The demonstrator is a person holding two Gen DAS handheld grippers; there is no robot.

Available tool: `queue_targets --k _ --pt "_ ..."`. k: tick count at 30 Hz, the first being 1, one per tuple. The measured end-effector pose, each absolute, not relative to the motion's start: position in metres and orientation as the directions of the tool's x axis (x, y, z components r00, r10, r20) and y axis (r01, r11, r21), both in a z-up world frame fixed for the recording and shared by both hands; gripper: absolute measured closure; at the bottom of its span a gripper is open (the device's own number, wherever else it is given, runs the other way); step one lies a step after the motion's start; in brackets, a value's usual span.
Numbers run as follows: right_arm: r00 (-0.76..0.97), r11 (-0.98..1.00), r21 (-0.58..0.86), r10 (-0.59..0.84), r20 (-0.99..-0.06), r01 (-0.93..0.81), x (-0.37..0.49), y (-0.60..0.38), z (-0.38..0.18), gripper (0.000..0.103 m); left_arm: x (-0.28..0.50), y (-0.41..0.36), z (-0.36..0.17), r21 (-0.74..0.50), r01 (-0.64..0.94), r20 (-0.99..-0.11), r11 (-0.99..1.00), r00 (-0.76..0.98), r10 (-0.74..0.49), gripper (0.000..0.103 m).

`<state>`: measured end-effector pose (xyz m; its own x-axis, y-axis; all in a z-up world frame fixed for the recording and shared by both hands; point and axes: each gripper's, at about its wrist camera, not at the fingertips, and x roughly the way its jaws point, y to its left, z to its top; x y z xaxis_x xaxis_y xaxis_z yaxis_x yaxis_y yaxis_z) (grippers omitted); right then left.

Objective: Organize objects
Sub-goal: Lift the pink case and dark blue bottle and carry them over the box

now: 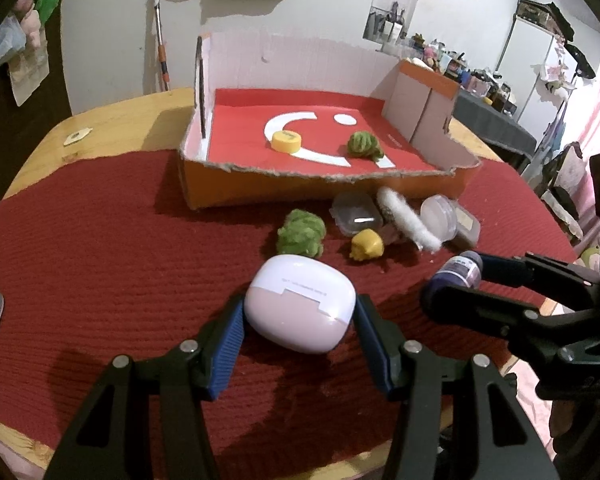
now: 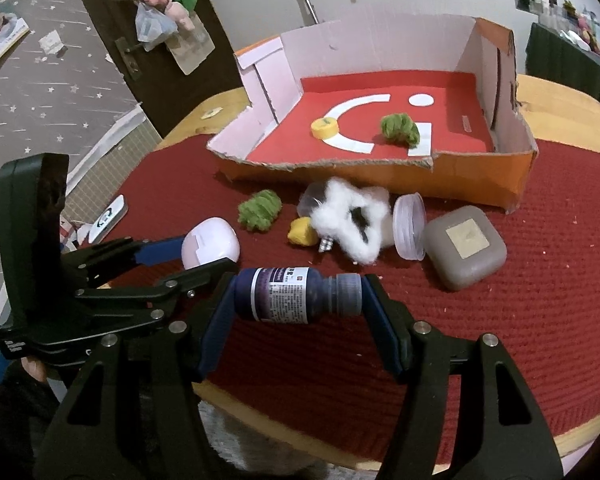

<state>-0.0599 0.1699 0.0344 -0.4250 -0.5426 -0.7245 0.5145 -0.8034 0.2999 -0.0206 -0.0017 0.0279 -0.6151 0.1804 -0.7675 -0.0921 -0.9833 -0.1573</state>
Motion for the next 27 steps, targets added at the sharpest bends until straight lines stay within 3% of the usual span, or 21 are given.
queue_targets --k 27 --pt "-0.477 -0.787 0.272 -0.567 -0.672 0.554 -0.088 0.168 0.075 0.043 -0.053 -0.005 0.07 -0.139 -0.114 -0.699 -0.984 -0.692 0.18 0.046"
